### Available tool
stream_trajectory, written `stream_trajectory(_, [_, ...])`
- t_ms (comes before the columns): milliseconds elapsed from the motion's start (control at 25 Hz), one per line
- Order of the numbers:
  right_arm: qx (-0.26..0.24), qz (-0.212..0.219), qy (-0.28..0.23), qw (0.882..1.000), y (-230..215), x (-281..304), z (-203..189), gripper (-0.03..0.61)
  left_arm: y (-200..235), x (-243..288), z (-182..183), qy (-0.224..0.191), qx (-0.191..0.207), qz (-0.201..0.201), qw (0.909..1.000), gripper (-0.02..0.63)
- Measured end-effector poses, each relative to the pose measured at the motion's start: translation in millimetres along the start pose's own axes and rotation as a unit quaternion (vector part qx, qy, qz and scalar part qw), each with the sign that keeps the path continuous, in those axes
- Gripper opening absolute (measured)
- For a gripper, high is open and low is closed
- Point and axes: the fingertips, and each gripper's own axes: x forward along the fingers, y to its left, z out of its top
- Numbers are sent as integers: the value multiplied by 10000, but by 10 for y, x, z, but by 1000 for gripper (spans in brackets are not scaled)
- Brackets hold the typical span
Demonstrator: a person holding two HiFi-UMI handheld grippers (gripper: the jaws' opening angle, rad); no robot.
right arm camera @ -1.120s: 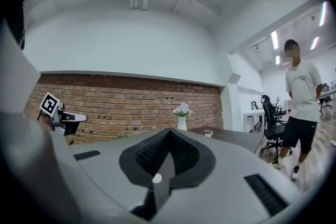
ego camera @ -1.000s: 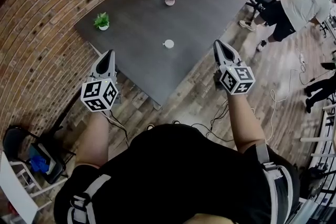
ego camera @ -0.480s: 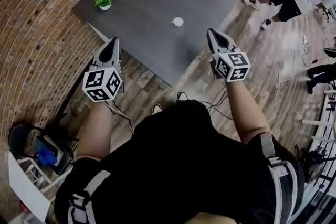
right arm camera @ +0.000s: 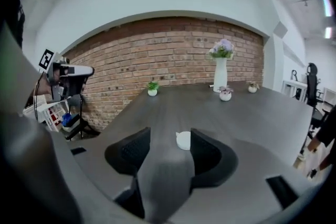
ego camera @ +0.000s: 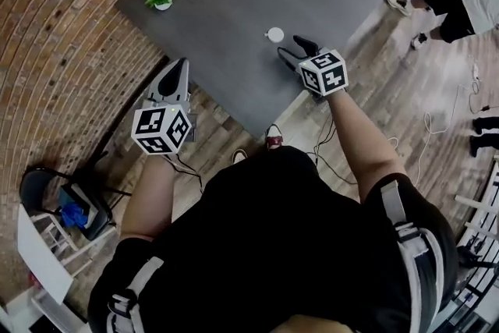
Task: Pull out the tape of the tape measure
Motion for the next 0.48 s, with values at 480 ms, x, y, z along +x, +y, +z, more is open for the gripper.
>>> stream_trajectory(480, [-789, 856, 1268, 9851, -376, 902, -442, 258, -231, 393, -181, 361, -105, 520, 9979, 9])
